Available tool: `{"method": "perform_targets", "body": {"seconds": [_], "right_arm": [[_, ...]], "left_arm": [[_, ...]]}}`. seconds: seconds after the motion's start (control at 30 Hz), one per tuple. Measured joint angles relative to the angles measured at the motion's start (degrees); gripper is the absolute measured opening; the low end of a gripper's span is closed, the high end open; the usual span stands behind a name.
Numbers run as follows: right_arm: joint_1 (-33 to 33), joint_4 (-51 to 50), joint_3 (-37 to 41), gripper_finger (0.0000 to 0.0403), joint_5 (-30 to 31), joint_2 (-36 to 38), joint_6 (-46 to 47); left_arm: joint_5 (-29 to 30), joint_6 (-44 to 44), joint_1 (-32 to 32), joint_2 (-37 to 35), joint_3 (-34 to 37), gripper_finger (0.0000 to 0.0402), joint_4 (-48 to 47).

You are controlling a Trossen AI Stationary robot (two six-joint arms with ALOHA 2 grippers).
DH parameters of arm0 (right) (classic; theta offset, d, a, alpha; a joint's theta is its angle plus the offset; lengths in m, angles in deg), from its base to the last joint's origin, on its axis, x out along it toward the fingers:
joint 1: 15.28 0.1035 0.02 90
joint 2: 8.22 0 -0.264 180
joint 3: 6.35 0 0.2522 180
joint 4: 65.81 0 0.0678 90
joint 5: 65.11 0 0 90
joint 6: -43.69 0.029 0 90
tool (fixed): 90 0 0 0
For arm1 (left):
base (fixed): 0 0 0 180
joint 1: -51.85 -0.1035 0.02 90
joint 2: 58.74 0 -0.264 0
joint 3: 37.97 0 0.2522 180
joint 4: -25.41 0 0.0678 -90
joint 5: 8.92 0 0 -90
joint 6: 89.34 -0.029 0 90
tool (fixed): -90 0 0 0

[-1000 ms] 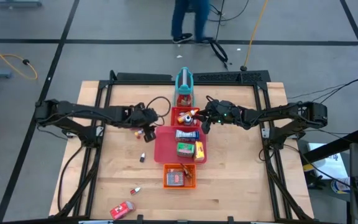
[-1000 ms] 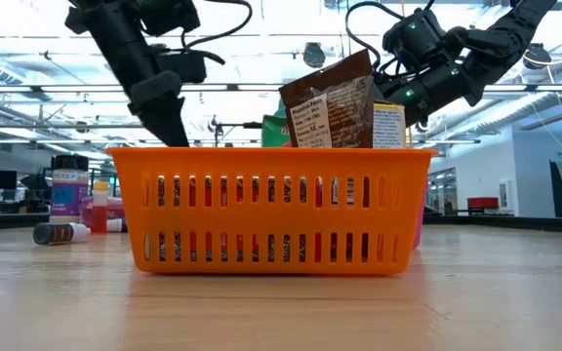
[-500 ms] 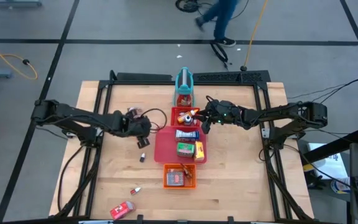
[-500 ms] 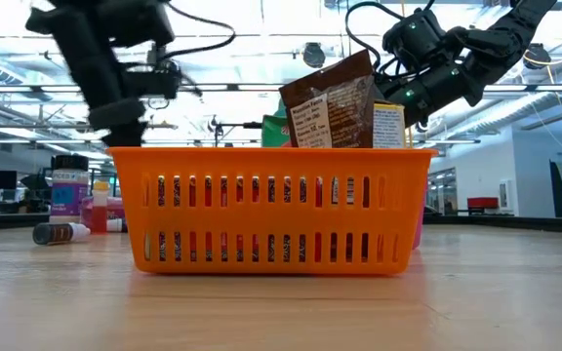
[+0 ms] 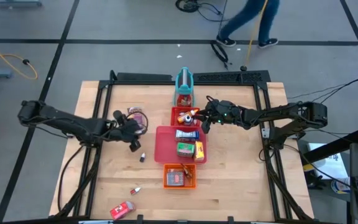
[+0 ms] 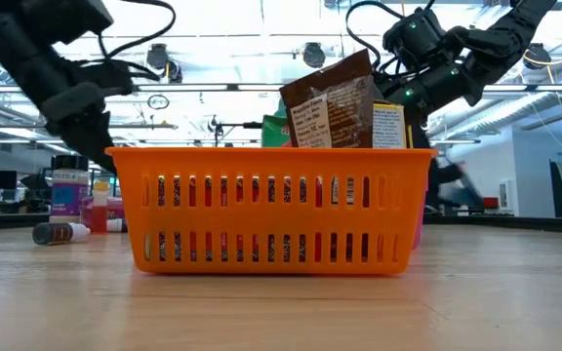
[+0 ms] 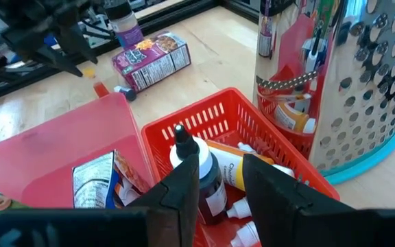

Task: Pick & Place Kitchen Items
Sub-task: Put the orange food coloring bottle into the red bin

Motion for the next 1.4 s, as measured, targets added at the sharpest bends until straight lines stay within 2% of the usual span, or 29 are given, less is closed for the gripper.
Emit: {"method": "perform_targets", "body": {"seconds": [0.27,0.63,1.1,1.4], "right_arm": [[0.0,0.5,0.0,0.0105,0.0,0.0,0.0],[0.0,0.9,0.0,0.0105,0.0,0.0,0.0],[0.0,0.9,0.0,0.0105,0.0,0.0,0.0],[0.0,0.9,0.0,0.0105,-0.1,0.0,0.0]], "left_arm": [[0.7,2.2,0.2,-1.7,5.6,0.0153,4.4],[0.9,2.8,0.2,-1.5,7.6,0.0185,8.9],[-0.2,3.2,0.2,-1.5,7.6,0.0116,9.1],[-0.2,3.5,0.2,-0.2,7.6,0.0097,9.3]]}}
